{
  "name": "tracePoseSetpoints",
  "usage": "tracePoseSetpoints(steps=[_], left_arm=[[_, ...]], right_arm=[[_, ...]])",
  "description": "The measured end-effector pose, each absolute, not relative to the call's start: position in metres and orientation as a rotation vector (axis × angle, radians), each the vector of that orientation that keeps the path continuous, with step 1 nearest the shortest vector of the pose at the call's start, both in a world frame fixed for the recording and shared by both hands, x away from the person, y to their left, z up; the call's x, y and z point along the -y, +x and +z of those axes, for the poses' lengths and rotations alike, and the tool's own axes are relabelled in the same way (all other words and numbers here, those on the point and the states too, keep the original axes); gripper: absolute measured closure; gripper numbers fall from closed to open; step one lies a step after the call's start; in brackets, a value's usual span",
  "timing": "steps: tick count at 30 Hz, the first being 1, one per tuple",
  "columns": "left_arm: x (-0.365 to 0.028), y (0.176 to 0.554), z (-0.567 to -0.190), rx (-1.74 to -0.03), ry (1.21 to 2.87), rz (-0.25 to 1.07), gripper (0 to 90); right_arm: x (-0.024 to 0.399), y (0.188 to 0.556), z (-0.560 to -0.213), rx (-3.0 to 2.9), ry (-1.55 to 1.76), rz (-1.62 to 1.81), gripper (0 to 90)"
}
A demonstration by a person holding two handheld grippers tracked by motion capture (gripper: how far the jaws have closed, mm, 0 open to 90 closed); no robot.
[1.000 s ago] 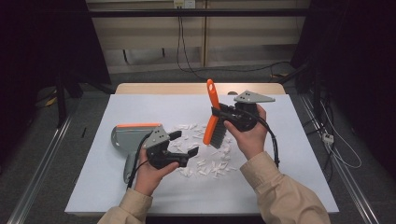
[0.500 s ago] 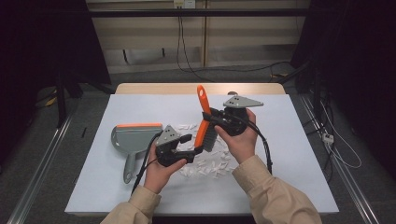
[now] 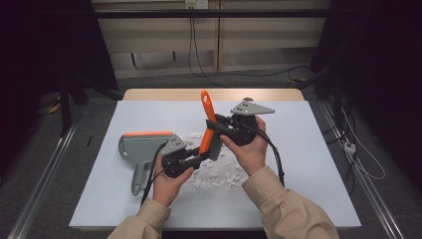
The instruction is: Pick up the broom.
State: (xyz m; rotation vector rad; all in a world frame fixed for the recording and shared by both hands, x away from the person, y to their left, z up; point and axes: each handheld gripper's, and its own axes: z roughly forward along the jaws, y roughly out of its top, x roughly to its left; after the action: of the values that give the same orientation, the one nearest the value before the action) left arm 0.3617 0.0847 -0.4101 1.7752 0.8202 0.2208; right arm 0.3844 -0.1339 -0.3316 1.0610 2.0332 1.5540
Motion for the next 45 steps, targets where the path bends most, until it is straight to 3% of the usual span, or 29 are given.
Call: tracePoseSetpoints(steps=[6, 19, 20, 21, 28, 30, 31, 36, 38, 40, 42, 45], left_arm=[[-0.098, 0.364, -0.408, -0.903, 1.695, 0.325, 71.1], [-0.087, 0.348, -0.398, -0.870, 1.643, 0.480, 71.1], [-0.085, 0.347, -0.398, -0.864, 1.650, 0.496, 71.0], [-0.083, 0.346, -0.399, -0.863, 1.648, 0.510, 71.0], [-0.072, 0.332, -0.389, -0.791, 1.658, 0.633, 68.0], [-0.069, 0.330, -0.385, -0.774, 1.676, 0.658, 67.5], [-0.069, 0.330, -0.385, -0.774, 1.676, 0.658, 67.0], [-0.070, 0.335, -0.394, -0.803, 1.675, 0.587, 55.3], [-0.072, 0.335, -0.394, -0.822, 1.658, 0.548, 53.5], [-0.076, 0.336, -0.393, -0.838, 1.656, 0.549, 41.8], [-0.082, 0.339, -0.393, -0.854, 1.638, 0.519, 39.3], [-0.086, 0.343, -0.394, -0.863, 1.653, 0.499, 26.7]], right_arm=[[0.135, 0.380, -0.328, -1.972, 1.155, 1.549, 46.3], [0.109, 0.382, -0.358, -1.911, 1.463, 1.669, 38.6], [0.102, 0.383, -0.356, -1.918, 1.488, 1.639, 28.9], [0.102, 0.383, -0.356, -1.918, 1.488, 1.639, 28.9], [0.084, 0.382, -0.349, -1.871, 1.597, 1.487, 41.6], [0.084, 0.383, -0.349, -1.850, 1.623, 1.496, 50.3], [0.084, 0.383, -0.349, -1.850, 1.623, 1.496, 50.3], [0.101, 0.388, -0.340, -1.892, 1.654, 1.698, 69.8], [0.104, 0.389, -0.337, -1.894, 1.620, 1.684, 69.9], [0.119, 0.393, -0.332, -1.877, 1.542, 1.650, 70.0], [0.124, 0.394, -0.332, -1.888, 1.520, 1.627, 70.1], [0.136, 0.397, -0.333, -1.945, 1.474, 1.553, 70.0]])
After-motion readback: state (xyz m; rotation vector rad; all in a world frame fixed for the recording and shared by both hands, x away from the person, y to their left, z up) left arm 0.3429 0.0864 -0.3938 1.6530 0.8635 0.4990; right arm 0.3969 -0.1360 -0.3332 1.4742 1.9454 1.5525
